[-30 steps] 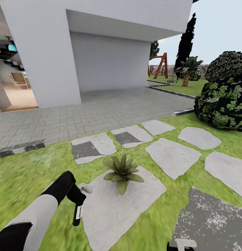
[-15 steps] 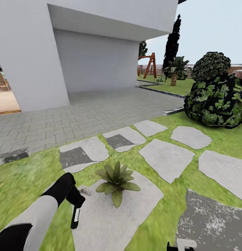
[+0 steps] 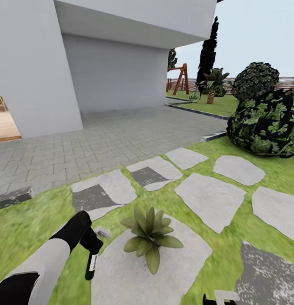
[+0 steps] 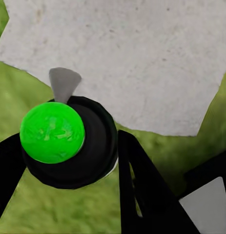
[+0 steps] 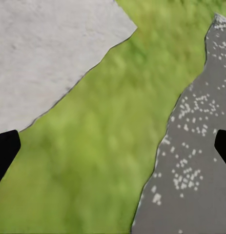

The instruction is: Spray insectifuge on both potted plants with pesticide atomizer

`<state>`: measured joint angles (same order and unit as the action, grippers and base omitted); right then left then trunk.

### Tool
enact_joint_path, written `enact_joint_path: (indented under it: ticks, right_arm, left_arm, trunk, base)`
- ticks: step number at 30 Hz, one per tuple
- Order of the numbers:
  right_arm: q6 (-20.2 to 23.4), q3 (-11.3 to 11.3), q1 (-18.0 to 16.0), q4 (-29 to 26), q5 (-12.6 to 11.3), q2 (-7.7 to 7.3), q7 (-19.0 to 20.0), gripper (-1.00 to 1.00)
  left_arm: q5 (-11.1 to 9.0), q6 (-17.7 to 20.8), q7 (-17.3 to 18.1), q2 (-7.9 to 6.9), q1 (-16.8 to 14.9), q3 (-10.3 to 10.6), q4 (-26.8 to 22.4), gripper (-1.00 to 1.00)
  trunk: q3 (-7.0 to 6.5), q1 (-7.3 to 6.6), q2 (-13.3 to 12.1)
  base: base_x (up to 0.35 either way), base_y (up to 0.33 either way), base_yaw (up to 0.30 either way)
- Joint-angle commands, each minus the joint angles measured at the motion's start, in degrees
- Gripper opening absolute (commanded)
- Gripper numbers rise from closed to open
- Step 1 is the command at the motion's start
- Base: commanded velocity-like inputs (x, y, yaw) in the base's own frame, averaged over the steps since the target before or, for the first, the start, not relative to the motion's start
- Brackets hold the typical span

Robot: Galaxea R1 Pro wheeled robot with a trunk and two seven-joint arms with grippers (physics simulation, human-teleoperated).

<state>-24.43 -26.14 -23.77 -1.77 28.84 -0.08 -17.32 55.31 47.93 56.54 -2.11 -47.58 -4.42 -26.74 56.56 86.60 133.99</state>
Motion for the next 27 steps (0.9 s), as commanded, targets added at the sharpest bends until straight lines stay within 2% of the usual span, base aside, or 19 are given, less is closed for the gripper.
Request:
enact_joint_path:
  ticks: [1,5,6,19,24,27]
  right_arm:
    - [-0.2,-0.4,-0.1,0.1,0.6,-0.01,-0.3,1.00]
    - [-0.2,-0.4,-0.1,0.1,0.5,-0.01,-0.3,1.00]
    - [-0.1,-0.4,-0.1,0.1,0.5,-1.06,-0.3,1.00]
    - [-0.1,-0.4,-0.1,0.1,0.5,-1.16,-0.4,1.00]
    - [-0.2,-0.4,-0.1,0.1,0.4,-1.15,-0.4,1.00]
    - [-0.2,-0.4,-0.1,0.0,0.3,-1.15,-0.4,1.00]
  left_arm:
    - [0.8,0.2,0.5,0.07,0.0,-0.5,-0.1,-1.00]
    - [1.5,0.0,0.5,0.16,0.0,-0.7,-0.1,-1.00]
    - [1.7,-0.6,0.5,-0.19,1.3,-0.6,0.0,-1.00]
    - [1.7,-0.6,0.5,0.01,1.6,-0.7,0.0,-1.00]
    - [1.6,-0.6,0.6,0.07,1.8,-0.8,0.1,-1.00]
    - [1.6,-0.6,0.7,0.08,1.8,-0.8,0.1,-1.00]
  trunk:
    - [0.09,0.02,0.0]
    - [0.37,0.02,0.0]
    - [0.37,0.02,0.0]
    - [0.37,0.02,0.0]
    - [0.37,0.02,0.0]
    - [0.37,0.02,0.0]
  base:
    - [0.325,-0.006,0.000]
    - [0.301,-0.106,-0.017]
    - [0.000,0.000,0.000]
    - [0.008,0.000,0.000]
    - [0.263,0.000,-0.021]
    - [0.195,0.000,-0.217]
